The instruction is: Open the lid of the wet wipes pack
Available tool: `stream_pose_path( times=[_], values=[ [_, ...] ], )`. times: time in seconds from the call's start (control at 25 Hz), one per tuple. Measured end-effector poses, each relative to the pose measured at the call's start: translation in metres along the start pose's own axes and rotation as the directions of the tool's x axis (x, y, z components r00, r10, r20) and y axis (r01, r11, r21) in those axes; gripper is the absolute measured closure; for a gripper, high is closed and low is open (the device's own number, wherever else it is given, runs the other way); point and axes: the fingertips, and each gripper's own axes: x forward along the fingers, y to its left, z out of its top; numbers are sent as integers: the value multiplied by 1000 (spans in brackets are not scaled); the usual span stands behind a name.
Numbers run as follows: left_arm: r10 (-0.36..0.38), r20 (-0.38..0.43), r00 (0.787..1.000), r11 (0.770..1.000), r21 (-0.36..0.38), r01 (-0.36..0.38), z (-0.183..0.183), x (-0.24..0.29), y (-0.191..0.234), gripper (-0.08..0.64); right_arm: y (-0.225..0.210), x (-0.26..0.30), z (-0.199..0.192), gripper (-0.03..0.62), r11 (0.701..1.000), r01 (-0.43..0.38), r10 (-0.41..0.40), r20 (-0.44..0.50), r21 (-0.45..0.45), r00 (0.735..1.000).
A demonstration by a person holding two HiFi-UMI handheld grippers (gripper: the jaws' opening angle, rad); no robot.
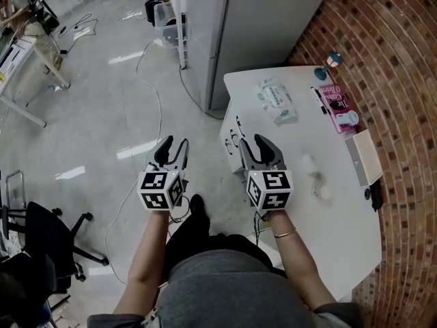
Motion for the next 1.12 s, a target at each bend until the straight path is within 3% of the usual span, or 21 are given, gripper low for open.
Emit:
stream_pose_path(
  times=[0.56,1.12],
  values=[
    [-158,-50,986,987,30,159,19,81,9,397,-40,29,13,431,984,176,-176,-34,-2,984],
    [-328,-158,931,933,102,346,10,151,-48,396,-103,13,12,436,946,324,-323,-74,-1,944]
  ],
)
